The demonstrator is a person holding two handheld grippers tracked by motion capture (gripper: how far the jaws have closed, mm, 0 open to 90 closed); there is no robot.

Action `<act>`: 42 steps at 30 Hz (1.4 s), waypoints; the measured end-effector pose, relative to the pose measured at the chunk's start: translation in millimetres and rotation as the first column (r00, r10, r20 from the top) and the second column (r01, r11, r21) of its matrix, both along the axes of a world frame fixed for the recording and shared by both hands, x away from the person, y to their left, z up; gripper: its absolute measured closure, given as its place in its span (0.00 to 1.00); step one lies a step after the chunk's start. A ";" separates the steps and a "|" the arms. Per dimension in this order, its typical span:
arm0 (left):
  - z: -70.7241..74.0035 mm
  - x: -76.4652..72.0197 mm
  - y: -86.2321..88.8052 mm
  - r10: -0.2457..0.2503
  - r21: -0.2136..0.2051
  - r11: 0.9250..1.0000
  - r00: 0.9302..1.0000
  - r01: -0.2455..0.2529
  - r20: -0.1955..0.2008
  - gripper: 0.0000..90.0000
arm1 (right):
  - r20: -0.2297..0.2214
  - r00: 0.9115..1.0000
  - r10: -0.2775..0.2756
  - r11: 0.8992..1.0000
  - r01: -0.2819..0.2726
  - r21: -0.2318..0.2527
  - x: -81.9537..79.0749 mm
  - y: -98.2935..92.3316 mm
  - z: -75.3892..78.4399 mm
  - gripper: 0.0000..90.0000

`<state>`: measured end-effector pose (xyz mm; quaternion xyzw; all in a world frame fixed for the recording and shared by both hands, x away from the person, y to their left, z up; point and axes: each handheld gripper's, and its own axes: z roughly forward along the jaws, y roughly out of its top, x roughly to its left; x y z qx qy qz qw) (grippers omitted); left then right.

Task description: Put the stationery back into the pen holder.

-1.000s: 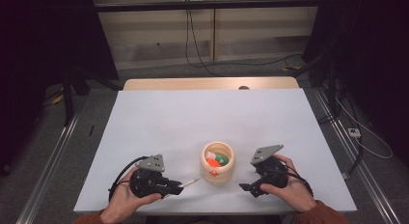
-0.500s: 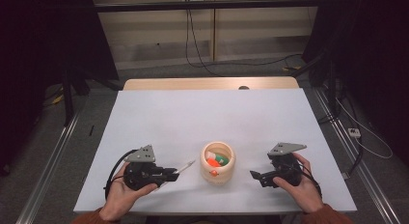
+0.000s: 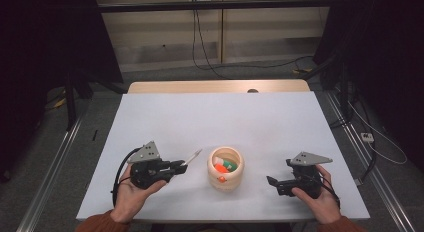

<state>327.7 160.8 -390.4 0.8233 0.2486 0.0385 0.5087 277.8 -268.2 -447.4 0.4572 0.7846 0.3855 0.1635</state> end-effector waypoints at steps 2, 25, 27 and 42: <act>2.2 3.5 -5.4 0.000 -0.020 1.000 1.000 0.000 0.014 0.89 | -0.003 1.000 0.003 1.000 -0.003 0.002 0.4 -0.1 -0.9 0.08; 7.8 29.6 -71.0 -0.012 -0.240 0.970 0.992 0.042 0.127 0.89 | 0.003 1.000 0.002 1.000 -0.002 0.010 0.2 -1.3 -2.1 0.08; 8.0 31.6 -78.1 -0.018 -0.263 0.963 0.991 0.052 0.130 0.89 | 0.000 1.000 0.004 1.000 -0.004 0.008 0.2 -1.4 -2.3 0.08; -7.3 40.8 -108.7 -0.034 -0.300 0.951 0.991 0.072 0.130 0.89 | -0.004 1.000 0.014 1.000 -0.014 0.005 0.1 0.0 -3.7 0.08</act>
